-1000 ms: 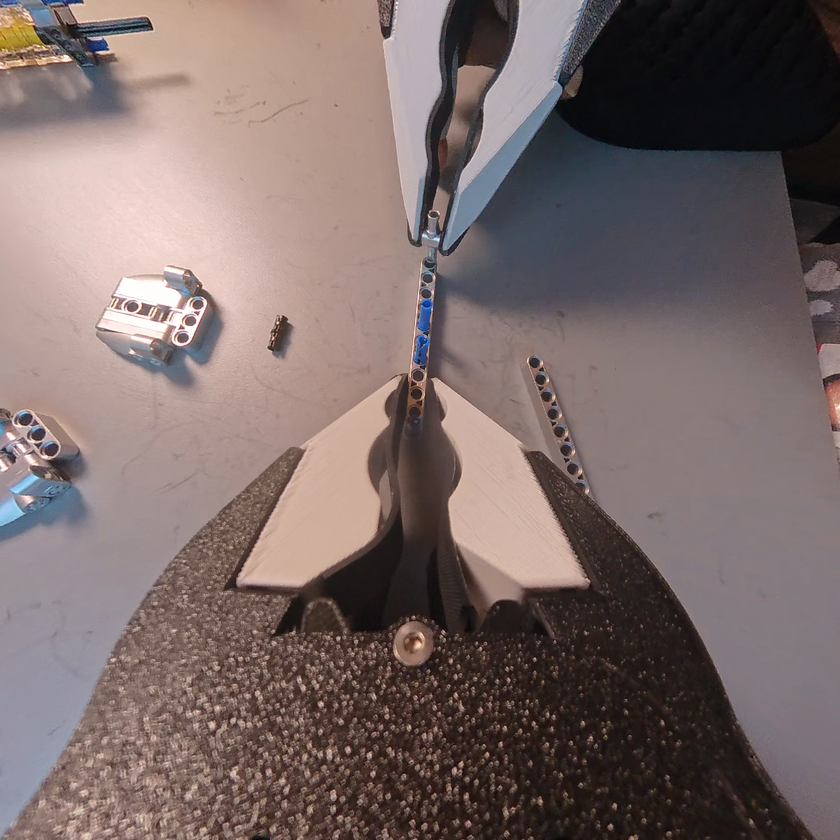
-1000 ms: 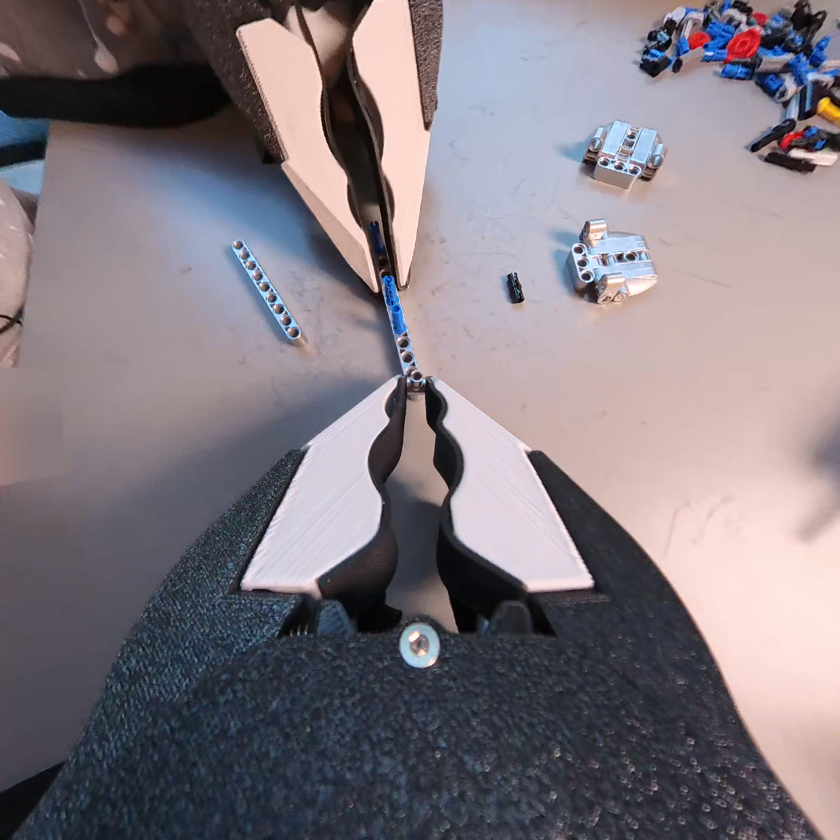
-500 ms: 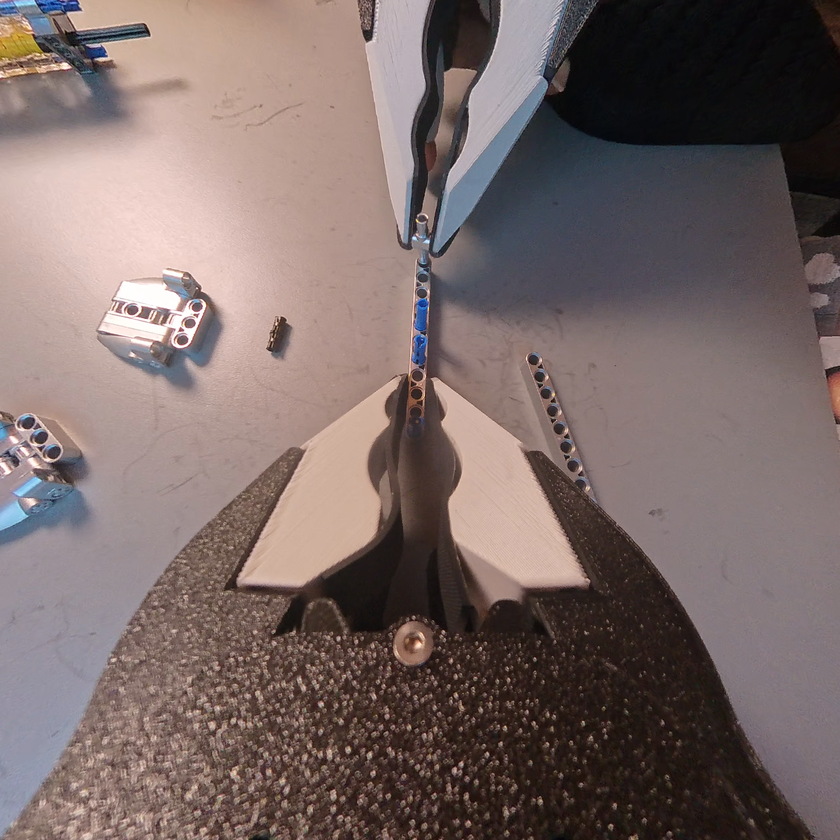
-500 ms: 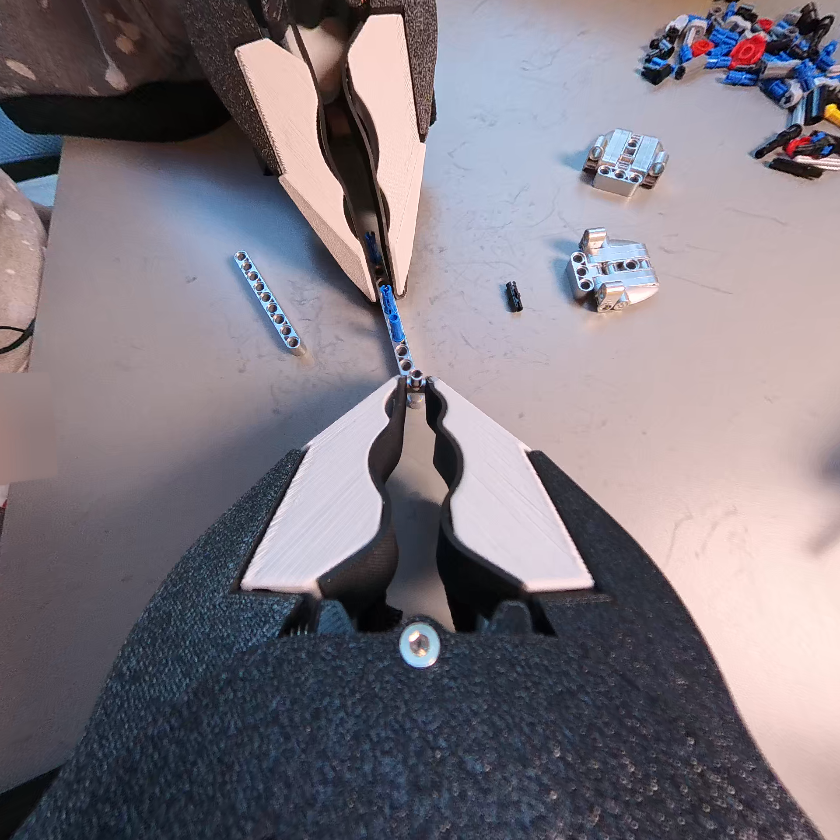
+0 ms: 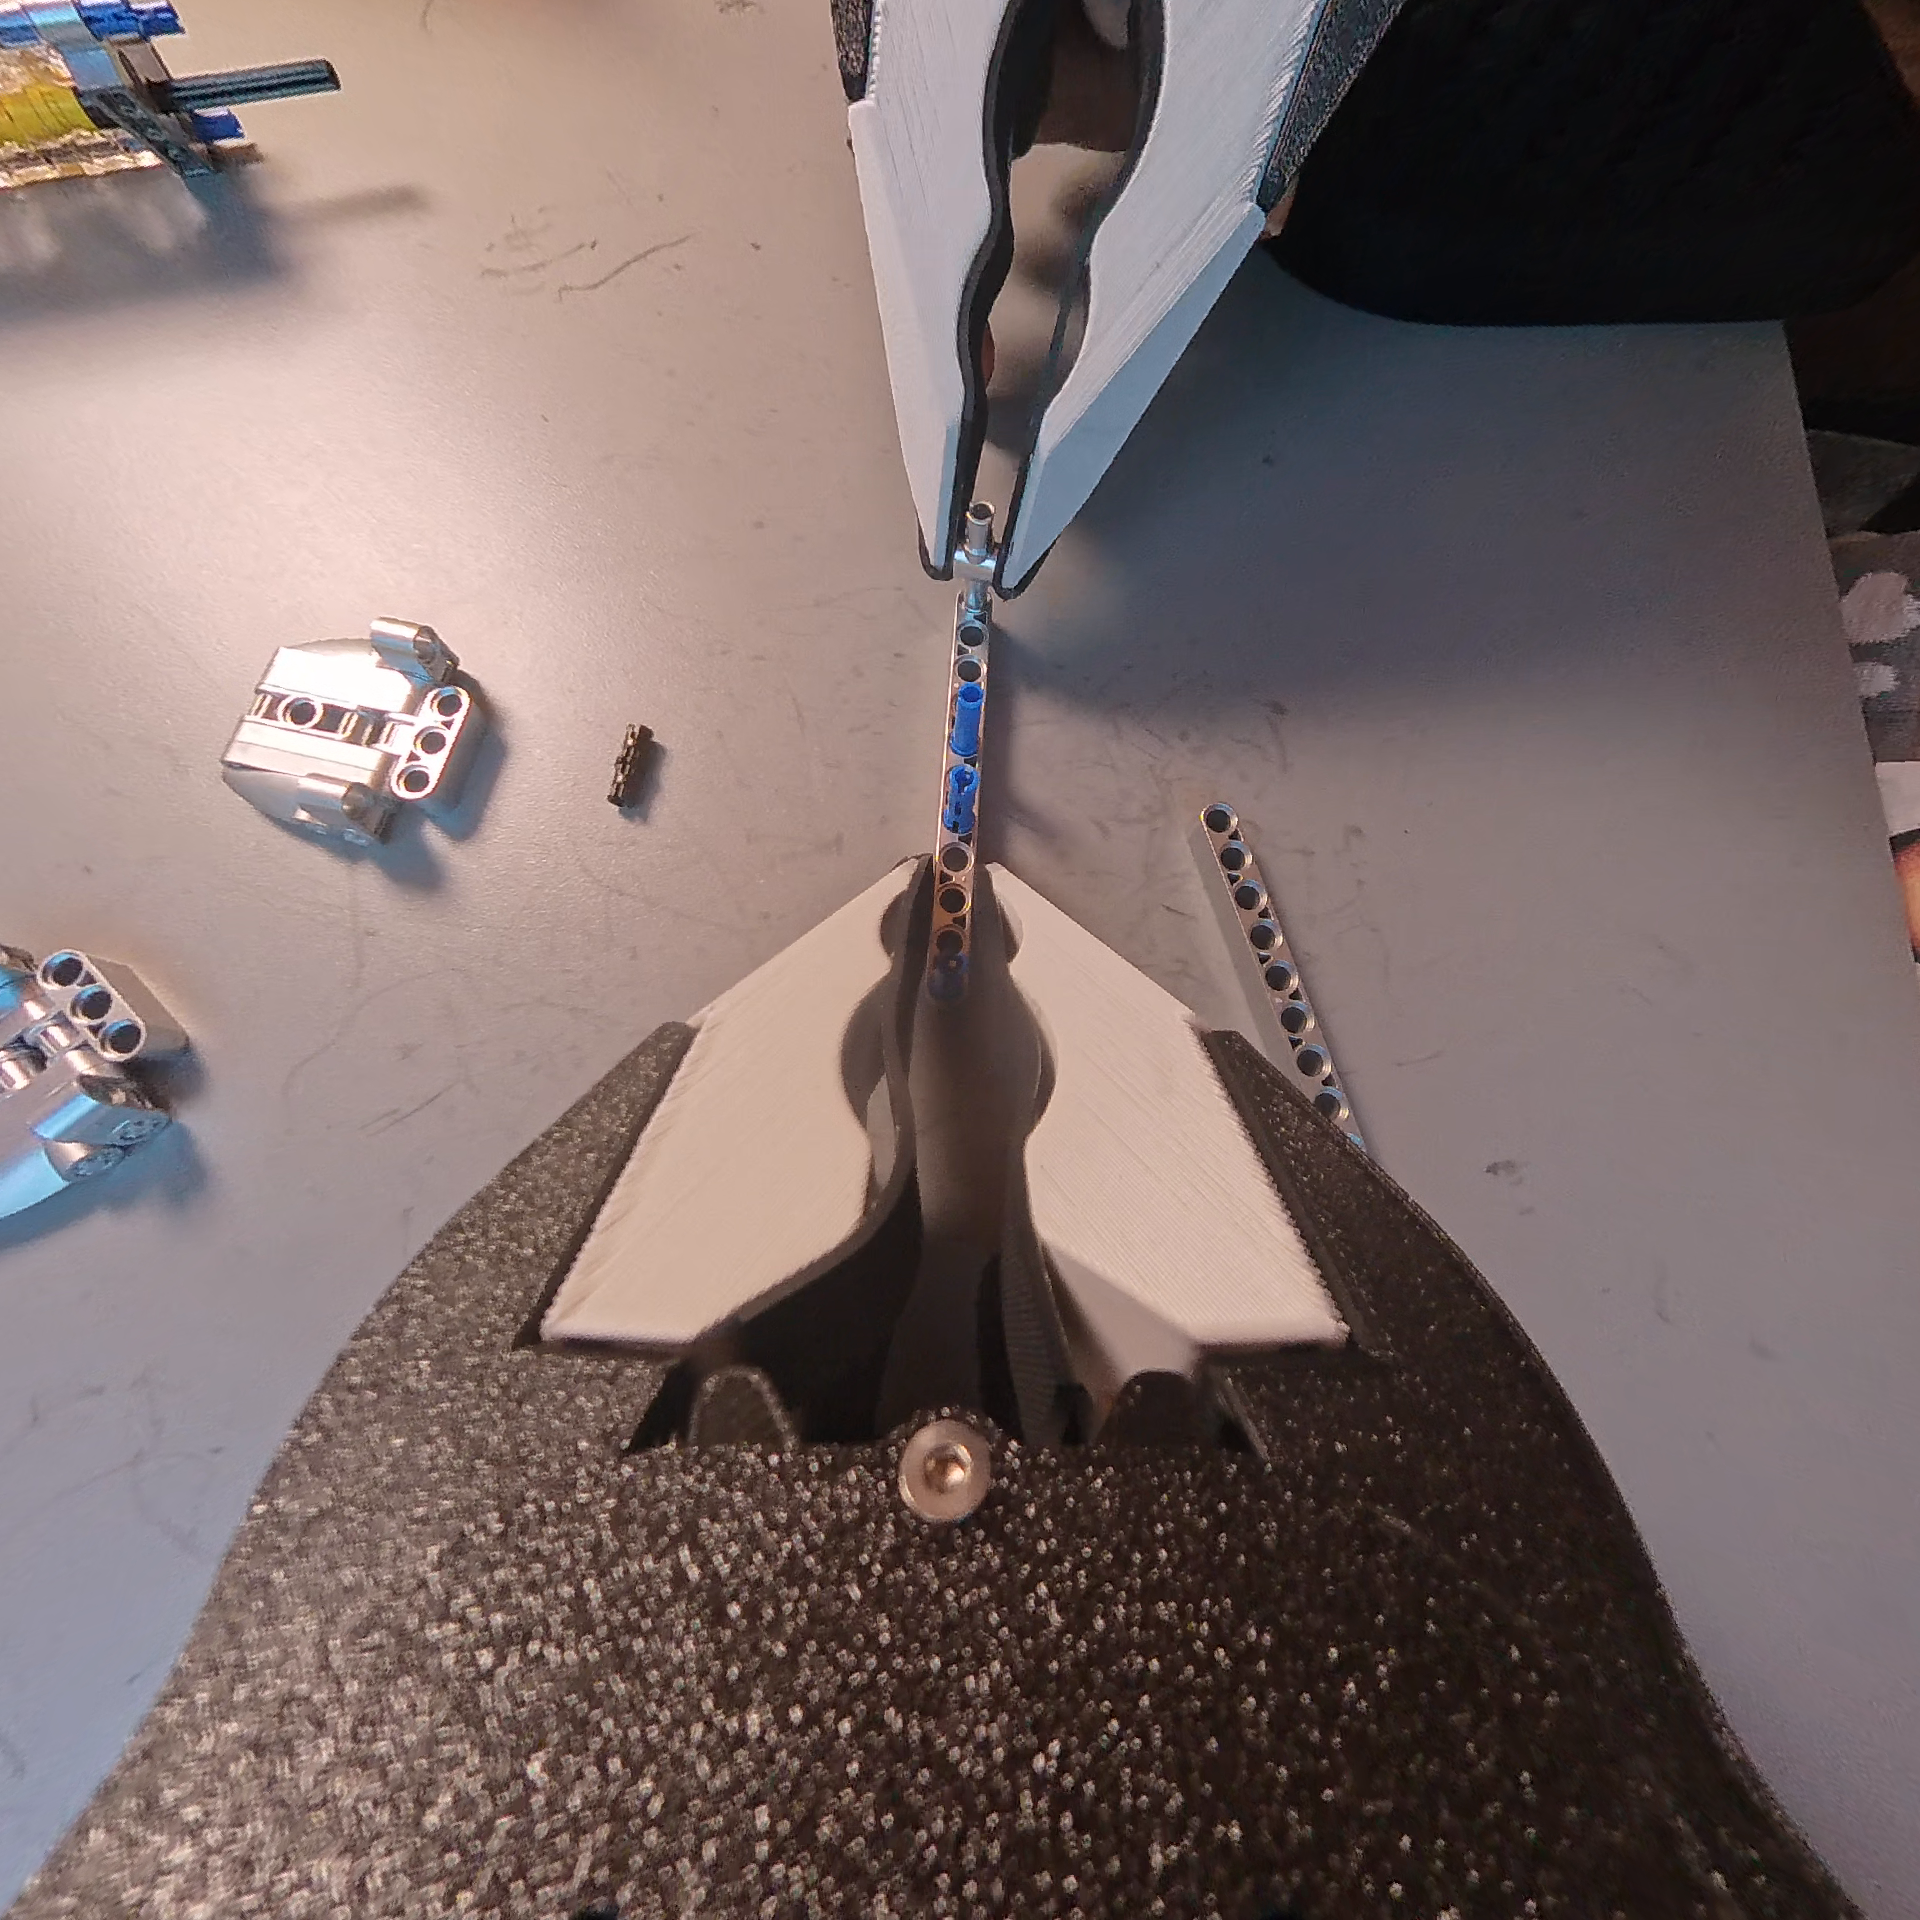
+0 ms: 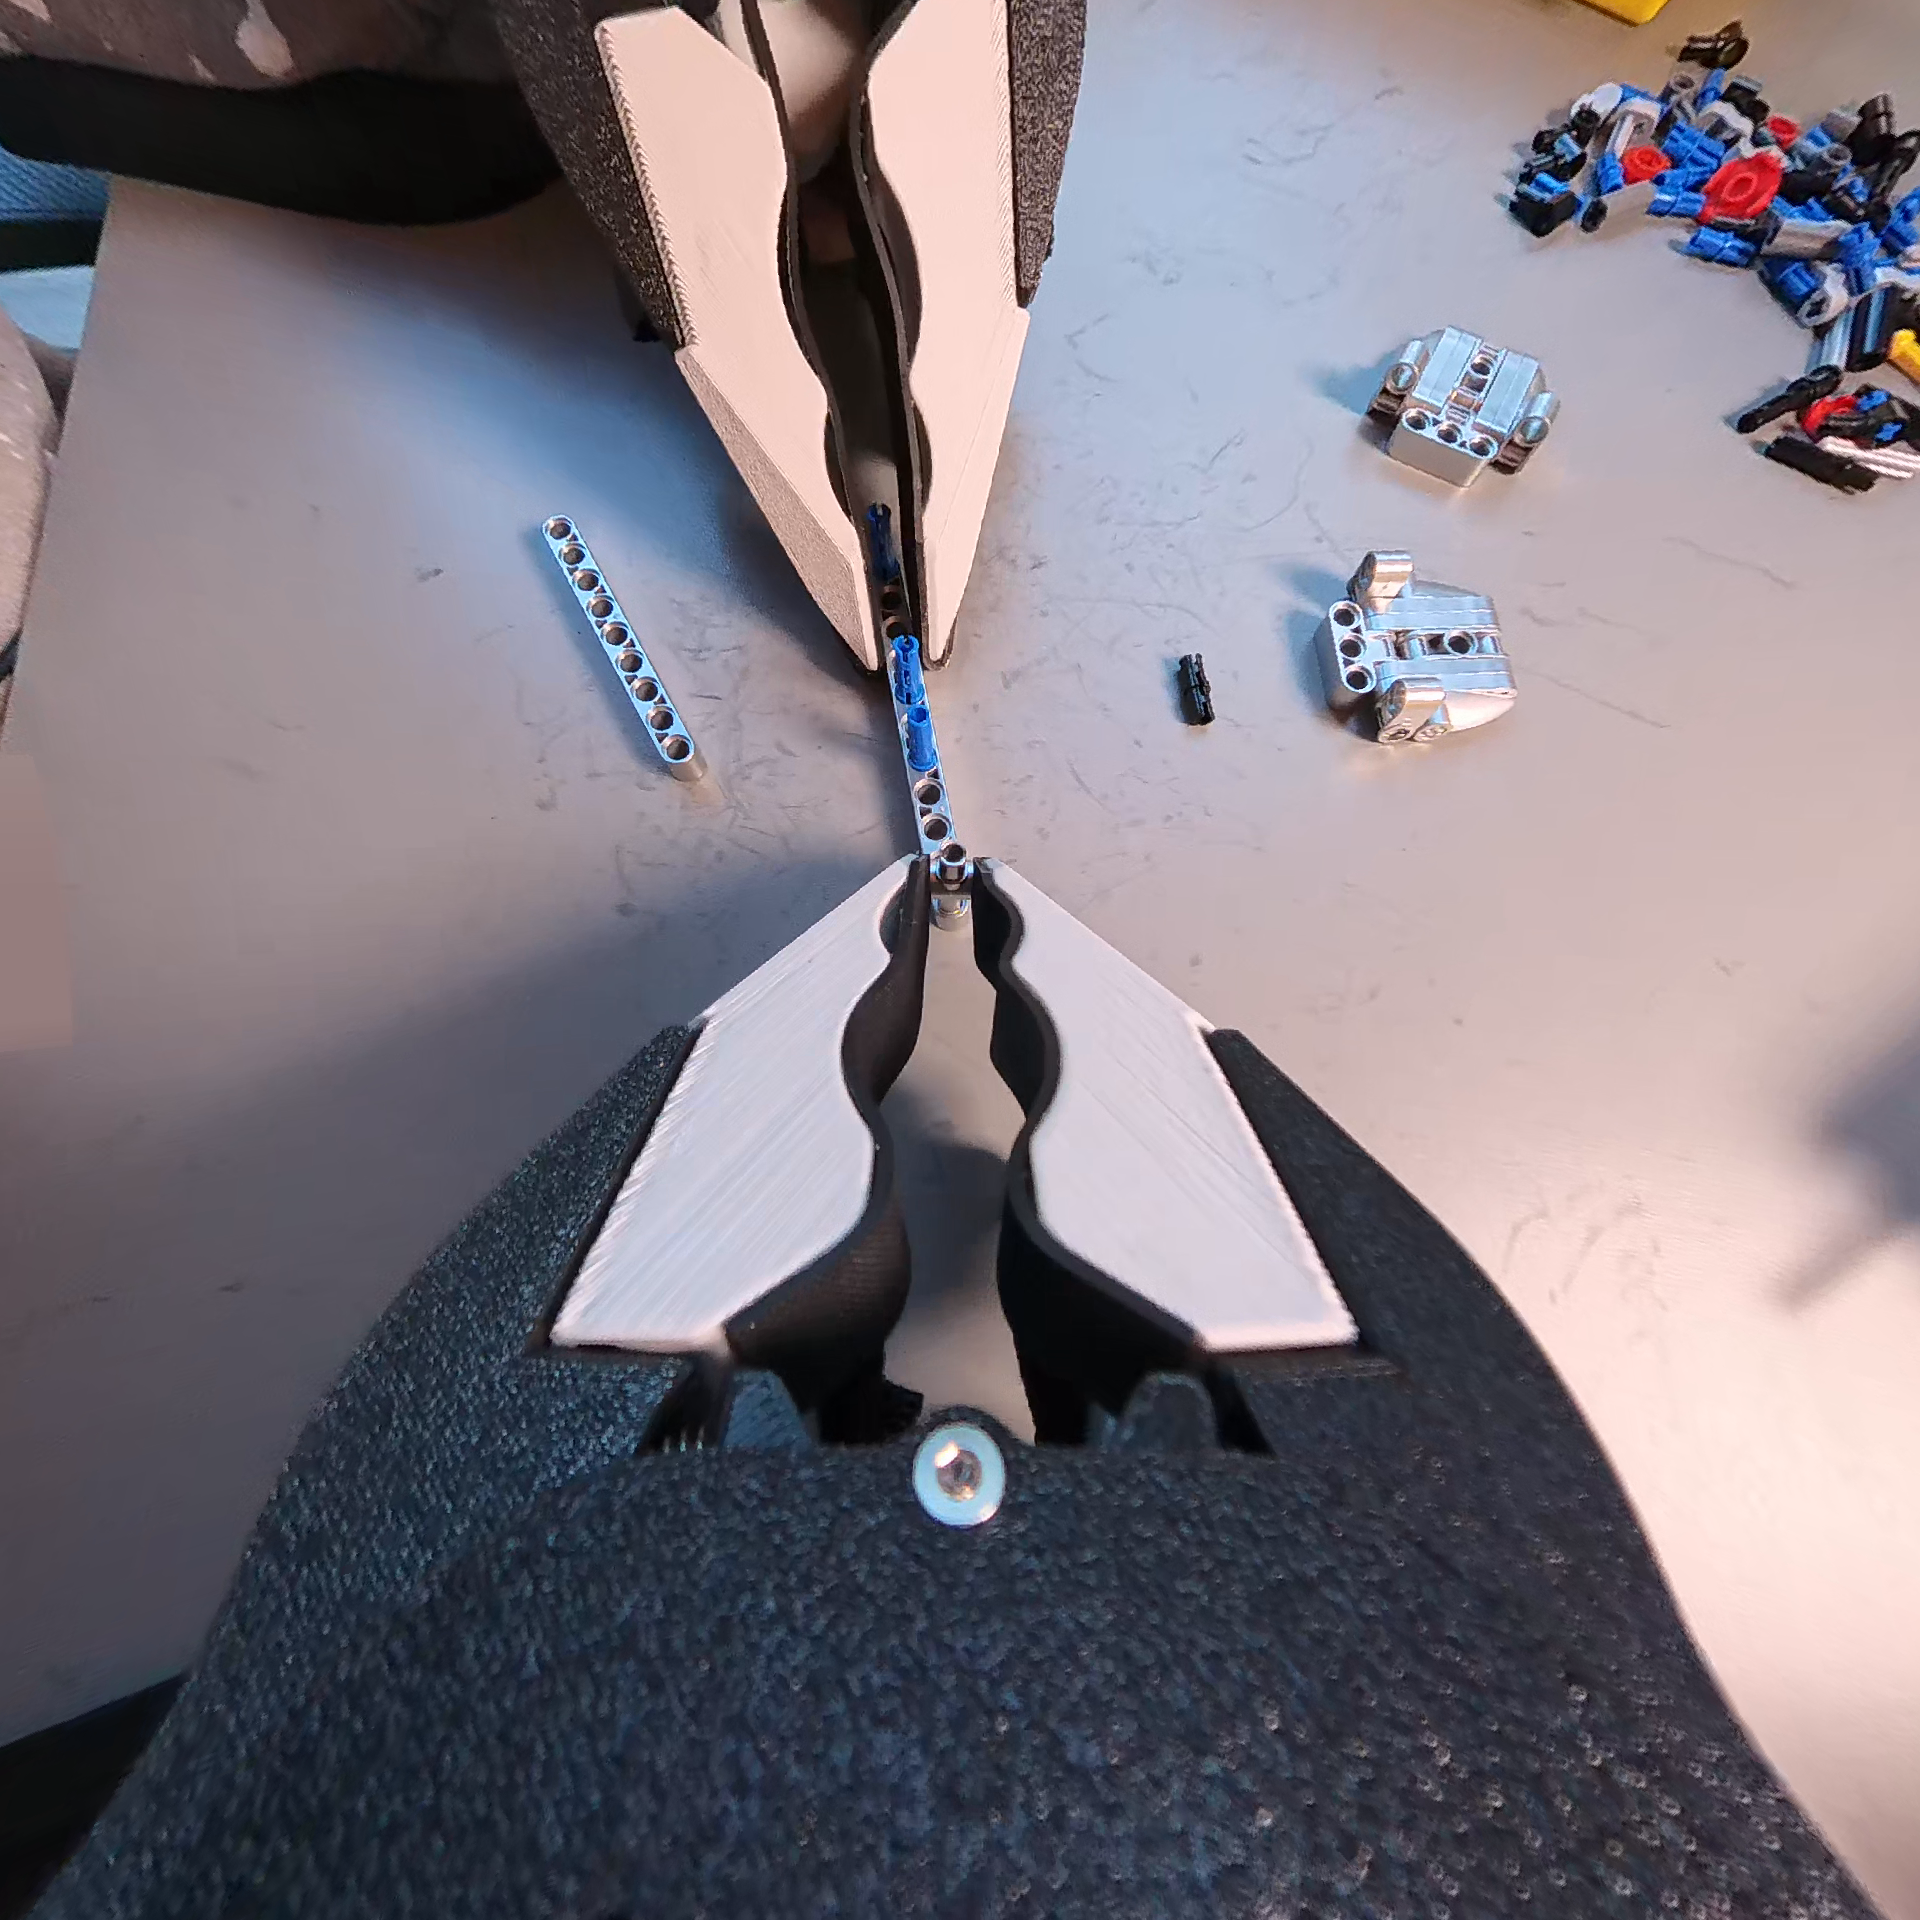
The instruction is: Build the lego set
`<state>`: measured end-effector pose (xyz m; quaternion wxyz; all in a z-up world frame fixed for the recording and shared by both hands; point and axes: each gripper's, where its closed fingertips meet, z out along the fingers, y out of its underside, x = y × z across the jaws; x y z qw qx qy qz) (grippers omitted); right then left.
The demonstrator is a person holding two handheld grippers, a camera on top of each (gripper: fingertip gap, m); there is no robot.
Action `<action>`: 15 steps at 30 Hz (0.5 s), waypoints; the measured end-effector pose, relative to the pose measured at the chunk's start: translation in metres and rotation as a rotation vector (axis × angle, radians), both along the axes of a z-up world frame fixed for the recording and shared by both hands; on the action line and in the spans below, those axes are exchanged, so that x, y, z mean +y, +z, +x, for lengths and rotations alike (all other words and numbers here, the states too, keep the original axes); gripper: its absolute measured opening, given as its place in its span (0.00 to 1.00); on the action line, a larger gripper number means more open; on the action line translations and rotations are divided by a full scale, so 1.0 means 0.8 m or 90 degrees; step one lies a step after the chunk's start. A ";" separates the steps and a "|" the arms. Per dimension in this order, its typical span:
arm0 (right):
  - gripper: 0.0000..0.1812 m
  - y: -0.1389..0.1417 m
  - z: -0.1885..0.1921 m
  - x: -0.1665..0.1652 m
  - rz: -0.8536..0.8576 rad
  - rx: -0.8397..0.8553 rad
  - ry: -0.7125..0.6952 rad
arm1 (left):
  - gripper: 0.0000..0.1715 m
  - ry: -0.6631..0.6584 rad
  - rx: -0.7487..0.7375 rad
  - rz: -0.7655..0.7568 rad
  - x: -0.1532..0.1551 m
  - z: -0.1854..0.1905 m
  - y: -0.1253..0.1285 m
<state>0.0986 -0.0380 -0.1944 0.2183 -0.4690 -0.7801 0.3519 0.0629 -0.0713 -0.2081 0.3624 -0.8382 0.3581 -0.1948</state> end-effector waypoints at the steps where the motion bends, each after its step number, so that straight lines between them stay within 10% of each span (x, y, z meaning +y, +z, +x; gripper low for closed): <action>1: 0.03 0.000 0.000 0.000 0.006 0.001 0.004 | 0.03 0.000 0.001 0.001 0.000 0.000 0.000; 15: 0.03 0.002 -0.001 -0.033 0.045 0.018 0.068 | 0.03 -0.008 0.016 0.015 0.000 -0.006 -0.001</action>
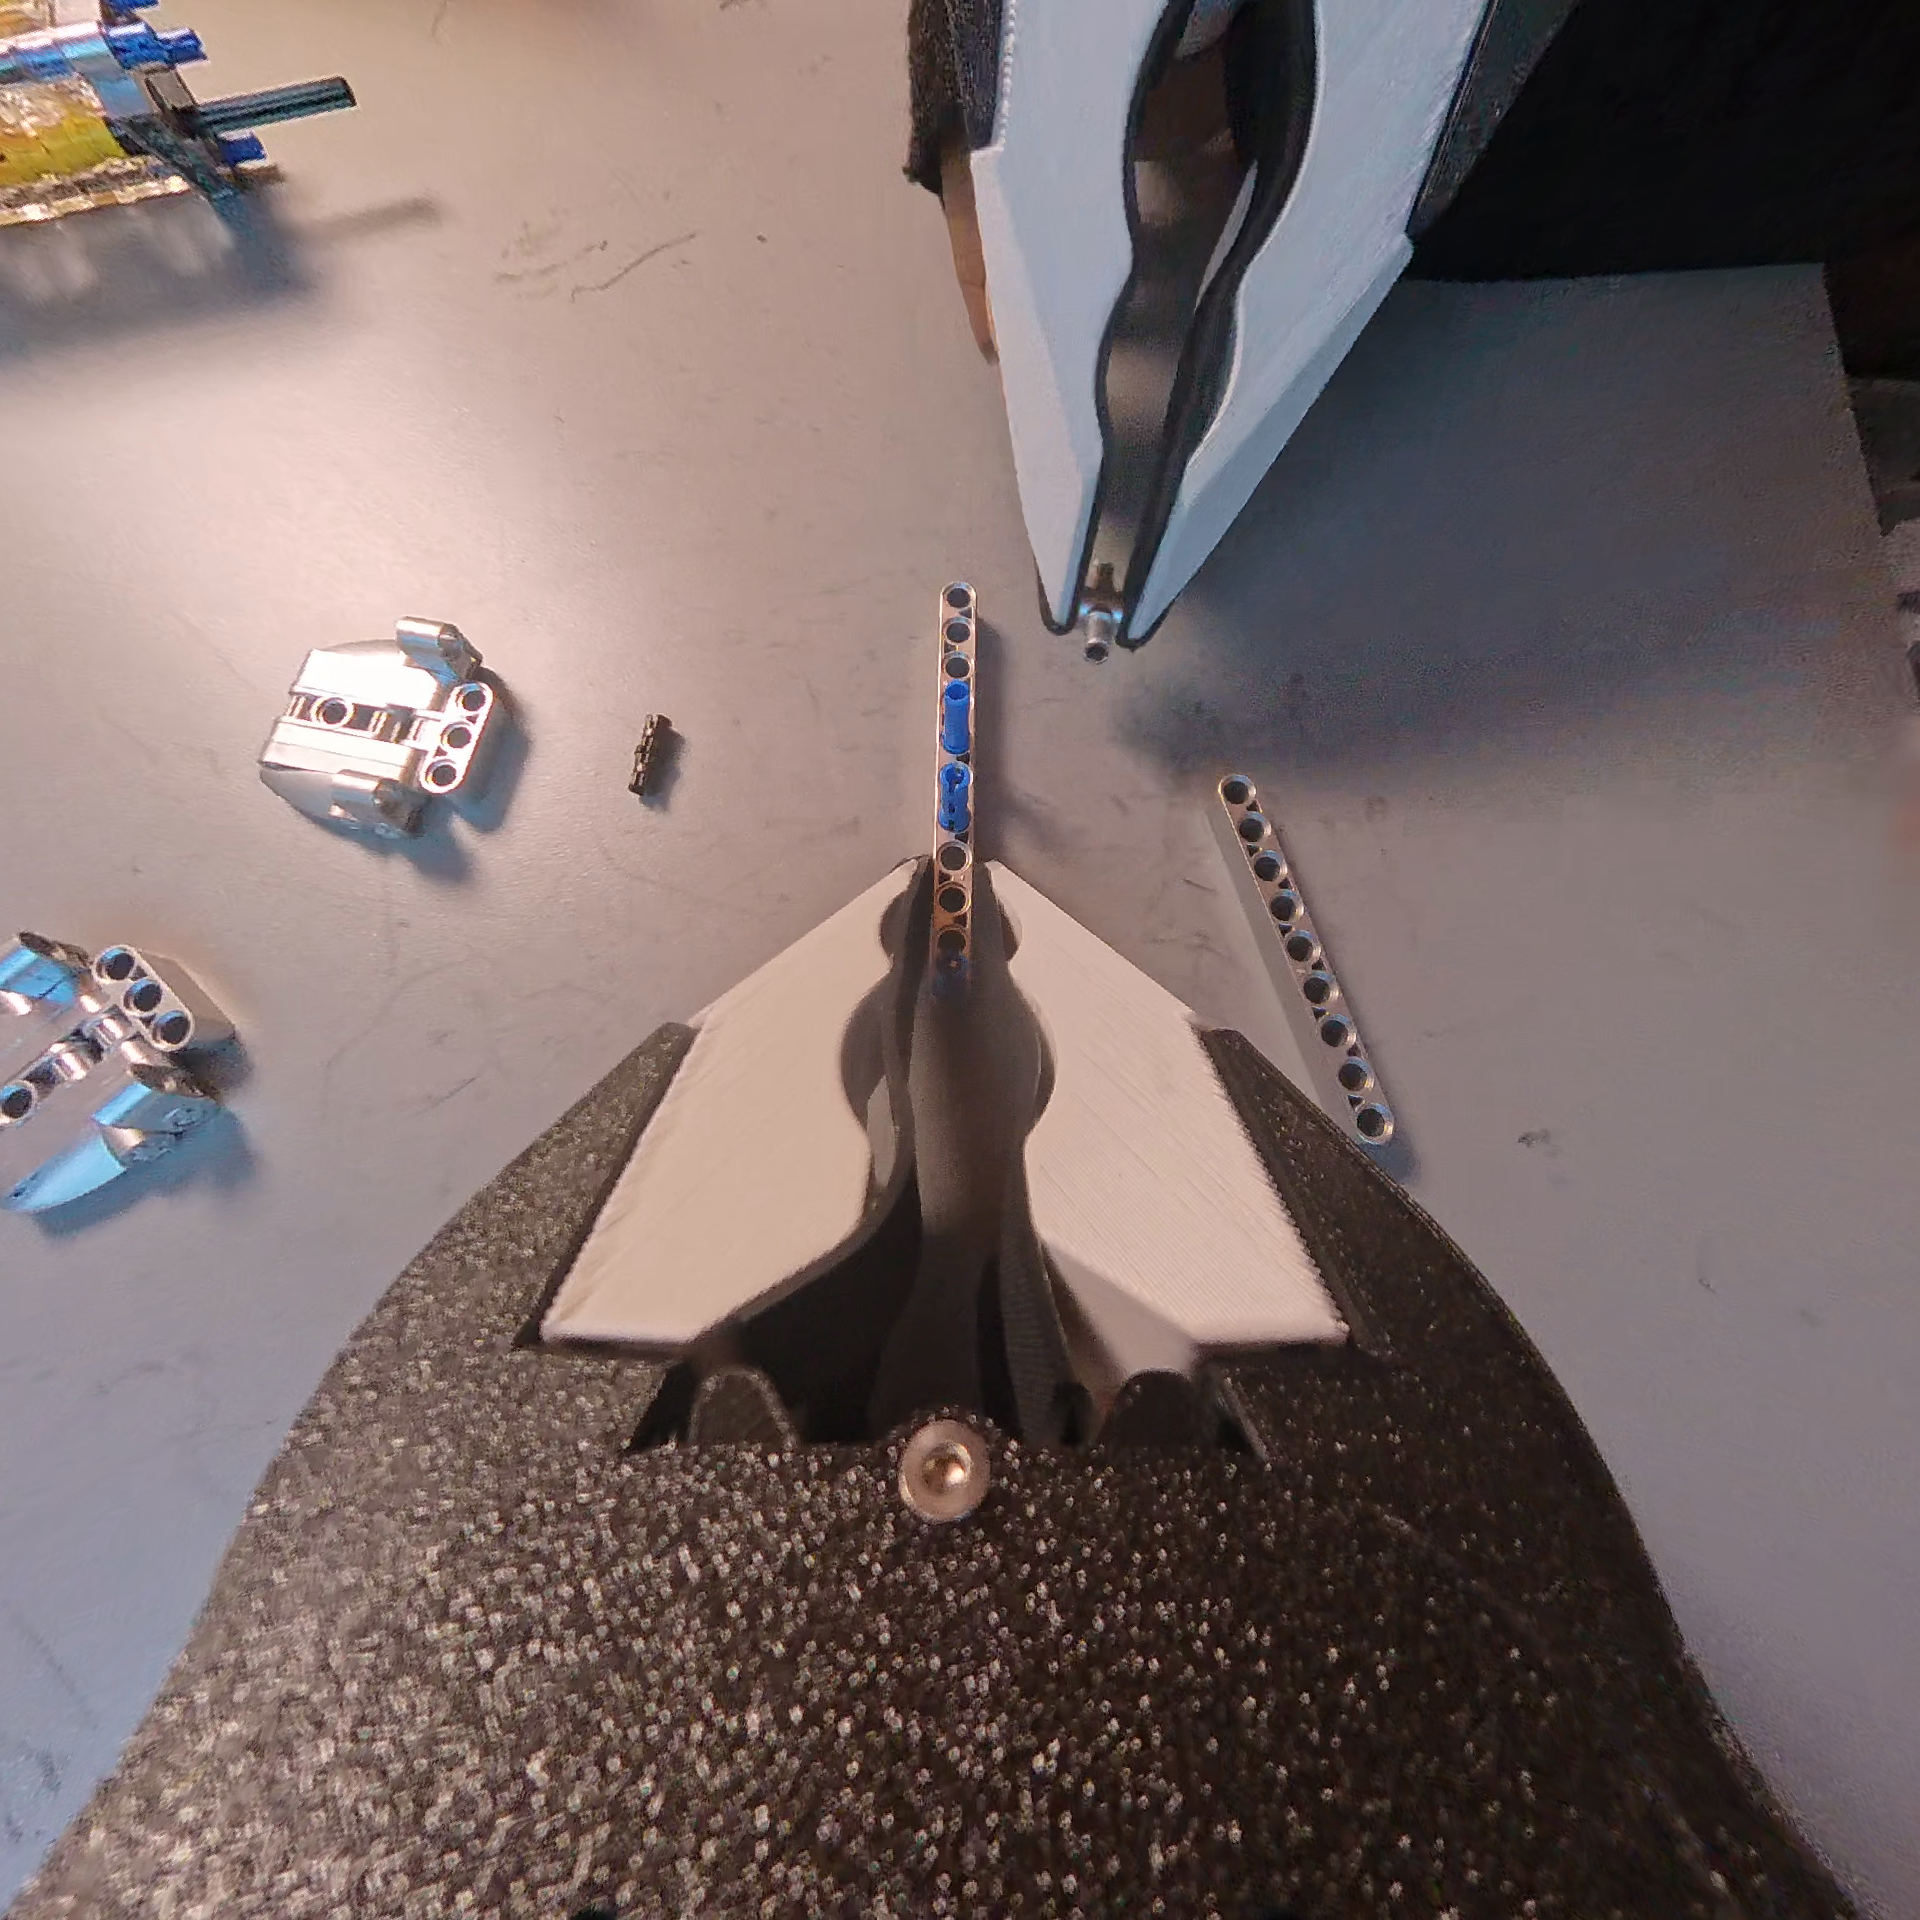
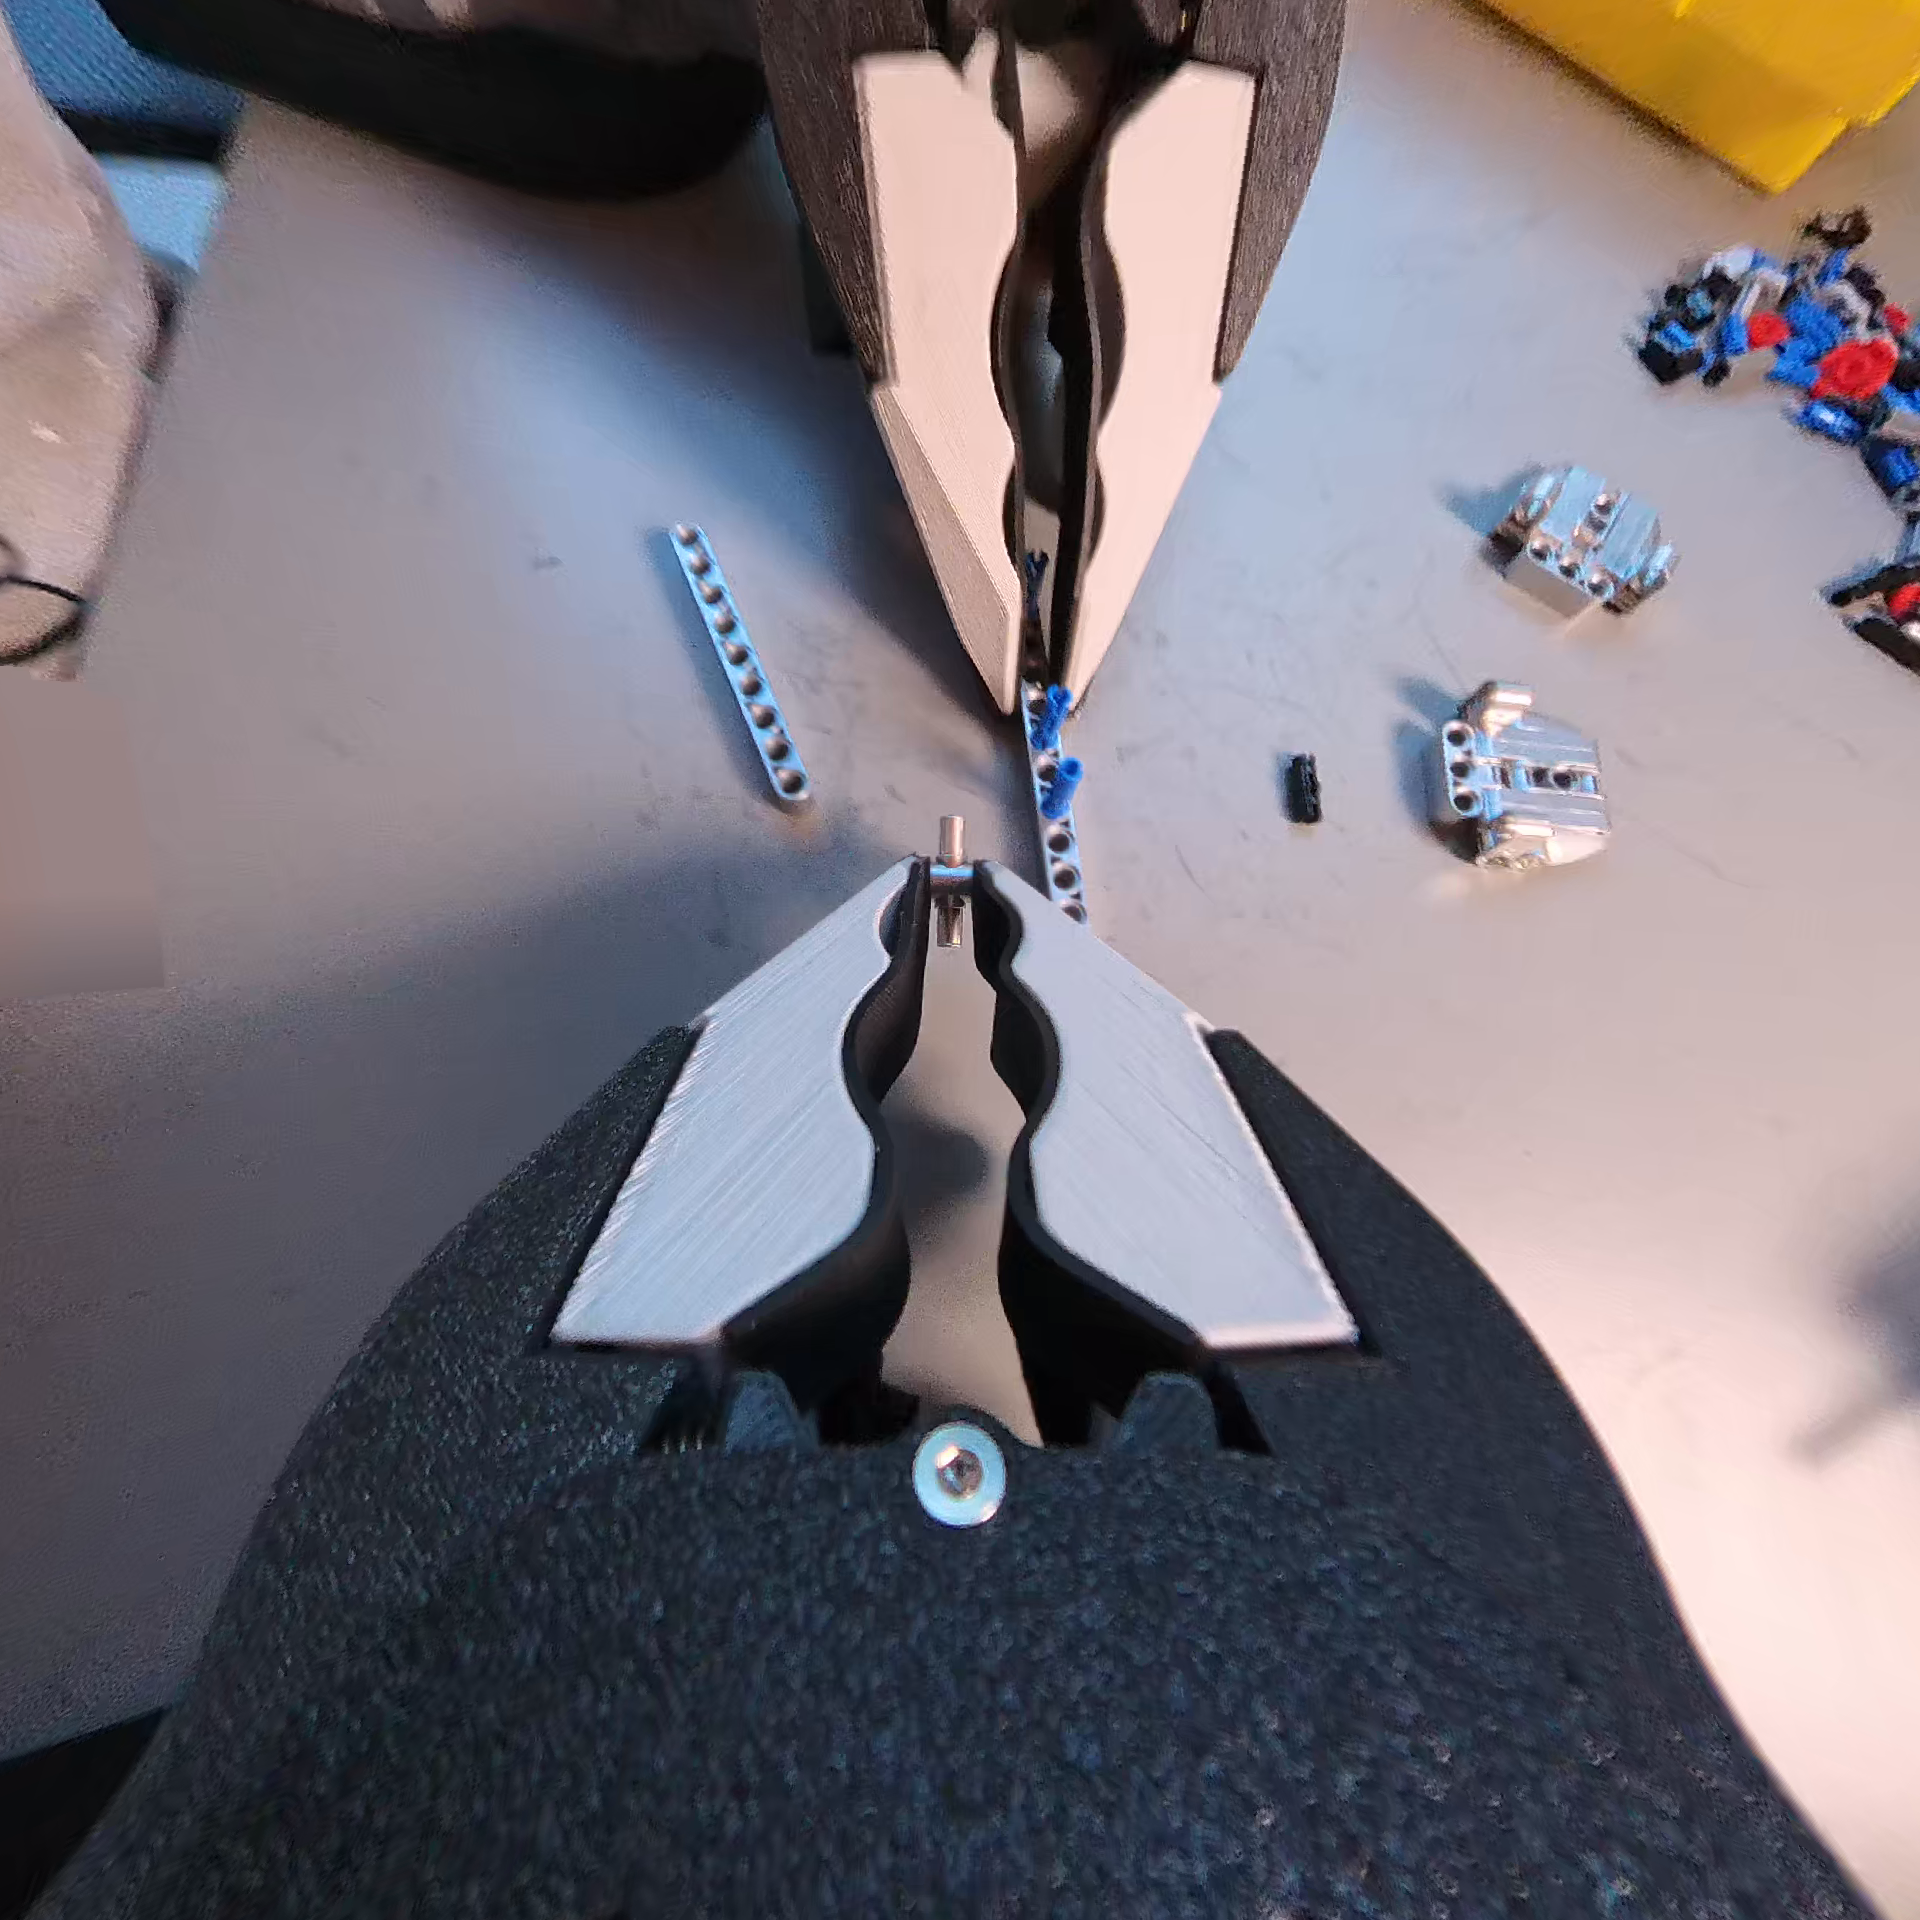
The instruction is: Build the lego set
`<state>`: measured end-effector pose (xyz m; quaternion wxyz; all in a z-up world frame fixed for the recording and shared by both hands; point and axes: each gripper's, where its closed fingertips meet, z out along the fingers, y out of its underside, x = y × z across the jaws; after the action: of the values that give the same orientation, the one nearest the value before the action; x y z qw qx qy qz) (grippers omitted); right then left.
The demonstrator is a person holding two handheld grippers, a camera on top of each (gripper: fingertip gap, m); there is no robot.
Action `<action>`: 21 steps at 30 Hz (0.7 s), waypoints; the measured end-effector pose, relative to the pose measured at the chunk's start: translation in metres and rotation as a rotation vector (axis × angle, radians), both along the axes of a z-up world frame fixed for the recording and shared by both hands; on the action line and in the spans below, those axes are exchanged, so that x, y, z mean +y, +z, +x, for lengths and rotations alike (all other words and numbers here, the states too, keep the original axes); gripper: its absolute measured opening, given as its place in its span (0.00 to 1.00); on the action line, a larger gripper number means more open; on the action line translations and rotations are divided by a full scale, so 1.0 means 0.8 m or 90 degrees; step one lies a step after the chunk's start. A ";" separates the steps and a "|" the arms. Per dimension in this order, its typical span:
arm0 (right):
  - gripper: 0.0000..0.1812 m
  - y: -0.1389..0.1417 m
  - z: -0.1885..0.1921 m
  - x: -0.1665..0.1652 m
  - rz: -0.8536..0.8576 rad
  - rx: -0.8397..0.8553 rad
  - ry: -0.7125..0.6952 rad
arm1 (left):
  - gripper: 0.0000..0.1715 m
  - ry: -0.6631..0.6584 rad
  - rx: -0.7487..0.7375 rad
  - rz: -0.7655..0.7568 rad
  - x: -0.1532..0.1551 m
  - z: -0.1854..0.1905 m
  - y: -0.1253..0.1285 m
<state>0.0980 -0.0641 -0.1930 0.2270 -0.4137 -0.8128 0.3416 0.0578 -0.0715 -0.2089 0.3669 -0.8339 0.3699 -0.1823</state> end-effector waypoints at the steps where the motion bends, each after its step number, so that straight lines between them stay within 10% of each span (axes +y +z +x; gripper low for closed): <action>1: 0.03 -0.005 0.001 0.005 0.021 -0.019 0.002 | 0.03 0.002 -0.006 -0.003 0.000 0.000 0.000; 8: 0.03 0.011 -0.001 0.021 0.008 -0.014 -0.043 | 0.12 0.014 -0.013 -0.008 0.000 -0.003 0.003; 21: 0.03 0.070 -0.038 -0.006 0.303 0.142 -0.011 | 0.08 0.048 -0.427 -0.109 0.001 0.024 0.094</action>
<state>0.0678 -0.0688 -0.1367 0.4091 -0.3152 -0.8367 0.1821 0.0770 -0.0705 -0.1336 0.4033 -0.7681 0.1812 -0.4632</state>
